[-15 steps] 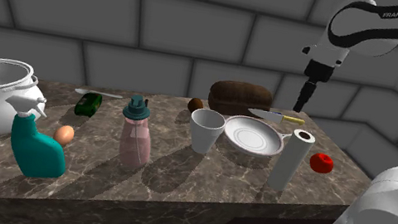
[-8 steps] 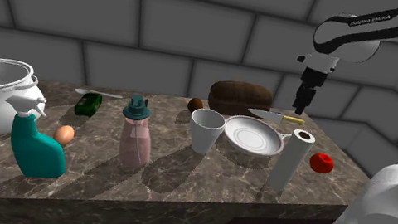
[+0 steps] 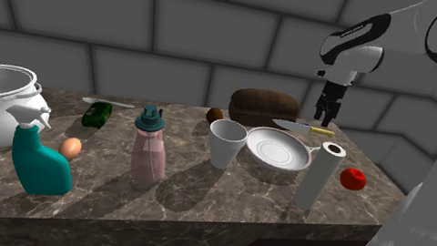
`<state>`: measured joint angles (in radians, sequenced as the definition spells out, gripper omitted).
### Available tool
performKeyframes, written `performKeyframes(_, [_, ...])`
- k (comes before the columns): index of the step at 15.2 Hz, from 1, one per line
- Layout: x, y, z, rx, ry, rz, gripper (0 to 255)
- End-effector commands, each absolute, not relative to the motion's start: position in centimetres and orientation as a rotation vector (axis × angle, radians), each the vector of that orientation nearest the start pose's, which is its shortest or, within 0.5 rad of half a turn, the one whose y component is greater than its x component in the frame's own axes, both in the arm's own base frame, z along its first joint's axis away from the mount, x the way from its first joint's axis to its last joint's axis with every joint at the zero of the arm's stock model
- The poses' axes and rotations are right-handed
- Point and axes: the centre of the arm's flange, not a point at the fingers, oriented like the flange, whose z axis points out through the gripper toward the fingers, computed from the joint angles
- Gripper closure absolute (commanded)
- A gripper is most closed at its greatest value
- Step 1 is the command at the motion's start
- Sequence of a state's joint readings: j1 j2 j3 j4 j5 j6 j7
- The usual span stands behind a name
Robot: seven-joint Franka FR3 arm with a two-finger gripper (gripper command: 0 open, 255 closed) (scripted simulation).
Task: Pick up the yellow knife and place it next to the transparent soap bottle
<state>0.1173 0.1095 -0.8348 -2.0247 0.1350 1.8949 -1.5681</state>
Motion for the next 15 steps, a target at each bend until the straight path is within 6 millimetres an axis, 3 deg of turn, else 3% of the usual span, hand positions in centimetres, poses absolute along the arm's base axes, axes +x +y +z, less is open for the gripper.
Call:
performKeyframes(1, [43.9, -36.2, 38.2, -2.668, -1.215, 0.075, 0])
performKeyframes(9, [51.5, -42.0, 32.5, -2.485, -1.489, 0.119, 0])
performKeyframes(15, [50.9, -41.5, 29.4, -2.485, -1.489, 0.119, 0])
